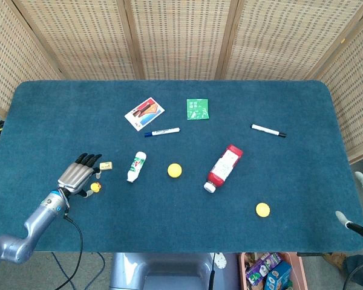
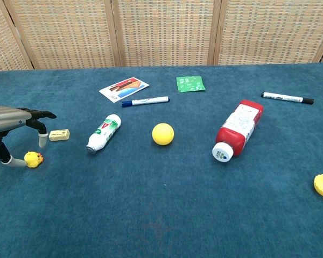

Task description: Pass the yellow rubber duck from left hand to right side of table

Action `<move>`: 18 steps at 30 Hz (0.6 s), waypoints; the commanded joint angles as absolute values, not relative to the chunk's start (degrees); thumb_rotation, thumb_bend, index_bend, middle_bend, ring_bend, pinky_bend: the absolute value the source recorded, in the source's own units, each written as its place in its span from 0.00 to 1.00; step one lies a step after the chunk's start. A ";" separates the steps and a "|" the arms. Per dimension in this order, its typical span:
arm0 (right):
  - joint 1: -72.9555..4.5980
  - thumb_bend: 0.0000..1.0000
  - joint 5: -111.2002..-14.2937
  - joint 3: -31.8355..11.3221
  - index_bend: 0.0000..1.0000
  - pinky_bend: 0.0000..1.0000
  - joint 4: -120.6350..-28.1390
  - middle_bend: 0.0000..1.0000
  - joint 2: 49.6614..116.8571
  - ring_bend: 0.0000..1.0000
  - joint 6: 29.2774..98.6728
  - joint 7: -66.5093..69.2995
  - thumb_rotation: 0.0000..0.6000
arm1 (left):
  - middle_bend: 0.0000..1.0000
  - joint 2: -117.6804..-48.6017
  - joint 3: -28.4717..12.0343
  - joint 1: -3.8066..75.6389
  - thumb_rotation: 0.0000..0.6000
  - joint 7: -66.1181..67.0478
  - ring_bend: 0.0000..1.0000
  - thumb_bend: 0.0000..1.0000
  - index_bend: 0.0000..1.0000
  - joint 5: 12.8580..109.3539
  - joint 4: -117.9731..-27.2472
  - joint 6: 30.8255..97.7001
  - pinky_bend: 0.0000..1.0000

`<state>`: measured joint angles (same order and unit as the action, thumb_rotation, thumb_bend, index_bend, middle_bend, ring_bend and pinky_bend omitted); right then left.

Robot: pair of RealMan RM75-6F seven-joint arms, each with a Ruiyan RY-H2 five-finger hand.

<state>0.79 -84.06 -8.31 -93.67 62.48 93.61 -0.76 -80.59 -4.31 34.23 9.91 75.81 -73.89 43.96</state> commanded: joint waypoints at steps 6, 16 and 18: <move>0.62 0.00 -83.50 -8.50 0.00 0.00 -93.58 0.00 62.53 0.00 93.24 -0.76 1.00 | 0.00 -81.85 -3.75 35.30 1.00 10.11 0.00 0.29 0.50 75.55 -72.65 43.36 0.00; 0.55 0.00 -83.11 -8.59 0.00 0.00 -93.50 0.00 62.38 0.00 92.96 -0.25 1.00 | 0.00 -80.72 -4.34 35.43 1.00 8.12 0.00 0.33 0.56 74.91 -73.83 44.80 0.00; 0.56 0.00 -83.07 -8.60 0.00 0.00 -93.50 0.00 62.33 0.00 92.95 -0.16 1.00 | 0.00 -79.65 -4.74 35.17 1.00 7.10 0.00 0.32 0.56 75.63 -75.39 46.32 0.00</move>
<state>0.56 -83.07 -8.60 -93.50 62.33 92.95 -0.16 -80.54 -4.36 35.42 7.96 75.08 -74.21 45.18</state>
